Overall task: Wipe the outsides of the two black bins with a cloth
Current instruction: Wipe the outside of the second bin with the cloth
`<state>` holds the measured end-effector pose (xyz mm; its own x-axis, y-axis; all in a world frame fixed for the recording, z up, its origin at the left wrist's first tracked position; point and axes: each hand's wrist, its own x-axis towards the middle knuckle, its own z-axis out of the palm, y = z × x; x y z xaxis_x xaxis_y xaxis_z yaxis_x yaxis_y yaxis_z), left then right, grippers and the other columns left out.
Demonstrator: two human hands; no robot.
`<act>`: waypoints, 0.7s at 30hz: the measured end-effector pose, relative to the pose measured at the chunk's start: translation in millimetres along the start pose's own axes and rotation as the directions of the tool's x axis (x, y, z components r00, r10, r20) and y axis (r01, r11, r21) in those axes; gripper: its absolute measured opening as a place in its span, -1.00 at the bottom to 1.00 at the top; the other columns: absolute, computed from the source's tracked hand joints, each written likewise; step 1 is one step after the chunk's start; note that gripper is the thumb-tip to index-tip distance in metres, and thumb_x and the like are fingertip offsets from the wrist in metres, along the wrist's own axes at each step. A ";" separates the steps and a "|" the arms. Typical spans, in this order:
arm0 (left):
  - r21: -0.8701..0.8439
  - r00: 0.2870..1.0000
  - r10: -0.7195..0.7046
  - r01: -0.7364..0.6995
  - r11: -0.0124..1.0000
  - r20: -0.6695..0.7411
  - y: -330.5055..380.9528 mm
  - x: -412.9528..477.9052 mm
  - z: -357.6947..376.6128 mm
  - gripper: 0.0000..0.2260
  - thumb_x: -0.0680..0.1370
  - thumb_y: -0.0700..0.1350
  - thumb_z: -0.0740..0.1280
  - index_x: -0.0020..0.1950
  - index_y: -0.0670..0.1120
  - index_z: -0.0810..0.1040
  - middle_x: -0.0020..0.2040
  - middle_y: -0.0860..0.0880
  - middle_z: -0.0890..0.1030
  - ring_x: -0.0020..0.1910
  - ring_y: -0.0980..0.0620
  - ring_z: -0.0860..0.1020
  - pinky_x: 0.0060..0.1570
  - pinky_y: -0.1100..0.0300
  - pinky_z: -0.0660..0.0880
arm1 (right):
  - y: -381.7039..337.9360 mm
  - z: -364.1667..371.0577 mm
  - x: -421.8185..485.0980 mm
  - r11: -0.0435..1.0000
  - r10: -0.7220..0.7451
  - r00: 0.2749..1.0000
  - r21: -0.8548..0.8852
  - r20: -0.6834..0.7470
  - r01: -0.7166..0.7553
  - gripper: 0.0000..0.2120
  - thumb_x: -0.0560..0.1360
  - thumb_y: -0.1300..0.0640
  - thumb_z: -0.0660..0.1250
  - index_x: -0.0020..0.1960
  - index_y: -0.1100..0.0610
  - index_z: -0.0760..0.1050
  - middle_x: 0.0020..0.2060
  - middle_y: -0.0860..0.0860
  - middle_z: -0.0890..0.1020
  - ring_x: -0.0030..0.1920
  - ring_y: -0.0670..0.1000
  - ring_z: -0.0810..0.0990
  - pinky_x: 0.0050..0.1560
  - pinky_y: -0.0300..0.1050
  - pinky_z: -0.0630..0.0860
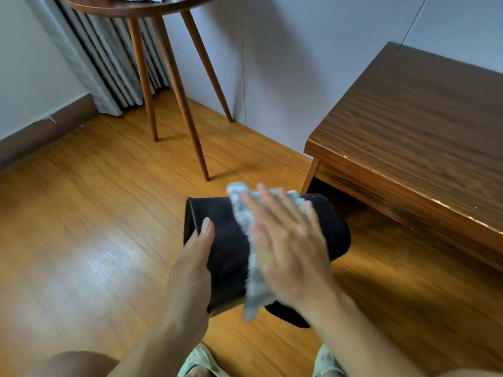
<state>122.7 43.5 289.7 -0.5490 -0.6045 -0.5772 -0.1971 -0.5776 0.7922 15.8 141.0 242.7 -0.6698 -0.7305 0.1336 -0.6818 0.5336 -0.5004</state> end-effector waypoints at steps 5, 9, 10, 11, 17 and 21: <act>0.048 0.996 0.075 -0.073 0.996 -0.045 9.5 -5.0 -2.4 -0.80 0.62 0.21 0.22 0.06 0.15 0.55 0.01 -0.03 0.64 0.06 -0.10 0.60 -0.03 -0.02 0.47 | 70.5 -12.2 9.0 0.915 0.393 0.919 0.085 0.043 -0.395 -0.41 0.59 -0.26 -0.28 0.59 -0.30 0.11 0.63 -0.19 0.11 0.63 -0.13 -0.03 0.60 0.25 -0.21; 0.070 0.998 0.063 -0.064 0.996 0.012 4.5 -1.1 4.1 -0.73 0.63 0.23 0.20 -0.05 0.21 0.67 -0.08 0.02 0.73 0.03 -0.06 0.66 -0.02 -0.02 0.53 | 30.5 -1.1 -5.7 0.971 0.207 0.978 0.120 -0.003 -0.205 -0.43 0.63 -0.23 -0.28 0.61 -0.25 0.10 0.63 -0.23 0.08 0.62 -0.19 -0.10 0.62 0.21 -0.16; 0.092 0.998 0.058 -0.061 0.994 0.037 3.0 -0.6 7.6 -0.72 0.63 0.24 0.20 -0.05 0.25 0.69 -0.07 0.05 0.75 0.04 -0.04 0.68 0.02 -0.03 0.54 | 11.2 1.4 -10.3 0.982 0.120 0.993 0.147 0.004 -0.120 -0.46 0.66 -0.21 -0.25 0.61 -0.23 0.10 0.63 -0.23 0.08 0.63 -0.19 -0.10 0.62 0.19 -0.13; 0.092 0.997 0.051 -0.057 0.994 0.063 1.0 -0.7 10.5 -0.70 0.63 0.23 0.20 -0.08 0.24 0.71 -0.08 0.05 0.76 0.01 -0.02 0.71 0.01 0.01 0.54 | -7.0 3.8 -14.7 0.985 0.039 0.999 0.171 0.008 -0.040 -0.47 0.68 -0.18 -0.22 0.62 -0.19 0.11 0.63 -0.21 0.09 0.63 -0.17 -0.09 0.63 0.16 -0.11; -0.029 0.997 0.044 -0.042 0.999 0.069 -1.6 -1.3 4.1 -0.60 0.61 0.18 0.21 -0.10 0.03 0.78 -0.03 -0.15 0.73 -0.17 -0.08 0.71 -0.19 0.13 0.54 | -25.4 3.0 -16.9 0.987 -0.148 0.988 0.053 -0.038 0.150 -0.49 0.71 -0.15 -0.18 0.61 -0.15 0.21 0.61 -0.16 0.20 0.63 -0.13 0.02 0.63 0.10 -0.07; -0.066 1.000 0.027 -0.027 0.997 0.007 7.5 -6.6 -4.2 -0.71 0.60 0.22 0.24 0.00 0.06 0.63 -0.29 0.03 0.74 -0.31 0.00 0.72 -0.39 0.15 0.55 | 44.3 -8.5 -3.1 0.976 0.212 0.975 0.063 -0.059 -0.208 -0.52 0.68 -0.19 -0.19 0.56 -0.30 0.18 0.60 -0.22 0.18 0.60 -0.19 0.03 0.61 0.13 0.06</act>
<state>128.2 40.9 298.6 -0.5602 -0.6159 -0.5539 -0.1284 -0.5960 0.7926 -14.8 170.5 227.4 -0.8152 -0.5744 0.0744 -0.5074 0.6463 -0.5700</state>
